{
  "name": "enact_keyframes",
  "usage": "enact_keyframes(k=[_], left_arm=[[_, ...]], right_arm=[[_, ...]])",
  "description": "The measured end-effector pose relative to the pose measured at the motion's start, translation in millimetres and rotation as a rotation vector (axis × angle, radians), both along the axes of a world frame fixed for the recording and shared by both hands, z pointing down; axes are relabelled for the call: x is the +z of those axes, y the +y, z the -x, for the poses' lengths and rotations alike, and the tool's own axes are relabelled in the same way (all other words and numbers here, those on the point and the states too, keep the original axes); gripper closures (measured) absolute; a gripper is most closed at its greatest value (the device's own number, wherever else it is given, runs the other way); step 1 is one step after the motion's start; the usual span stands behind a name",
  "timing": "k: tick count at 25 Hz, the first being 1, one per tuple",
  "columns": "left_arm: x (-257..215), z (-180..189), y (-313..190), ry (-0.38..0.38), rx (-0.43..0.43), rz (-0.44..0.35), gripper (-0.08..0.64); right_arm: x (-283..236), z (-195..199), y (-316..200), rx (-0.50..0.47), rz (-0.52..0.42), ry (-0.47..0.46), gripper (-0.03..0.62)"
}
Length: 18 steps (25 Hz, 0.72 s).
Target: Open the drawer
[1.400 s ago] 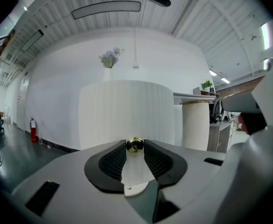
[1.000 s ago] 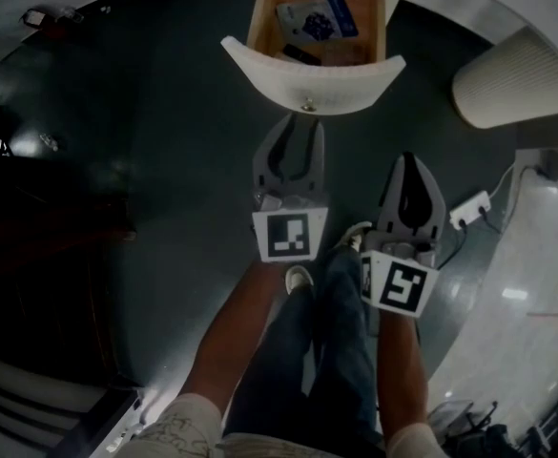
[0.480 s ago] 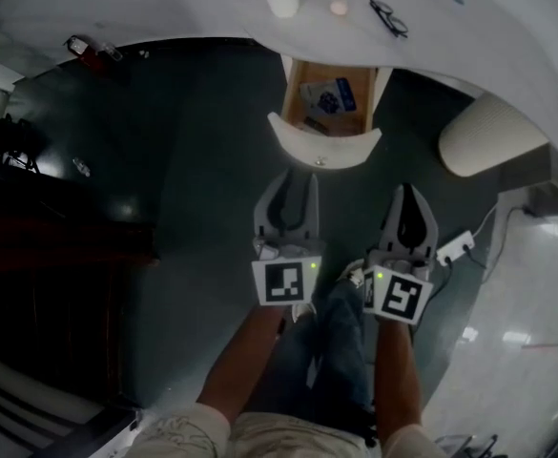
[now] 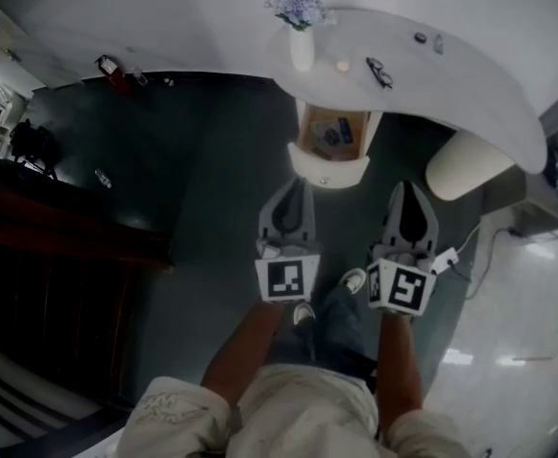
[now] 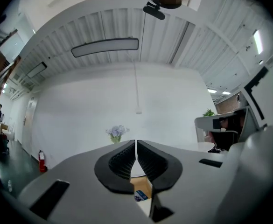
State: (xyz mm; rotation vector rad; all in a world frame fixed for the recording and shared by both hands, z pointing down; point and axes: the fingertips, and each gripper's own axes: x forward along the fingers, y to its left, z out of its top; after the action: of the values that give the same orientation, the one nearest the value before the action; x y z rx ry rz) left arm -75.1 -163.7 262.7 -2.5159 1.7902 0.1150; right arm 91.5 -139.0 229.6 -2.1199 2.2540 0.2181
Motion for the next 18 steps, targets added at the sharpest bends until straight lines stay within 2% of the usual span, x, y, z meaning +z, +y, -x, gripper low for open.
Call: enact_keyframes(k=[8, 13, 18], left_arm=[[-59, 16, 39, -0.004, -0.007, -0.043, 0.558], [-76, 13, 53, -0.019, 0.017, -0.08, 0.558], [-89, 7, 60, -0.037, 0.026, -0.11, 0.558]], right_arm=[[-57, 31, 41, -0.09, -0.029, 0.049, 0.588], [-70, 32, 51, -0.097, -0.057, 0.036, 0.589], [-78, 37, 54, -0.102, -0.065, 0.071, 0.589]])
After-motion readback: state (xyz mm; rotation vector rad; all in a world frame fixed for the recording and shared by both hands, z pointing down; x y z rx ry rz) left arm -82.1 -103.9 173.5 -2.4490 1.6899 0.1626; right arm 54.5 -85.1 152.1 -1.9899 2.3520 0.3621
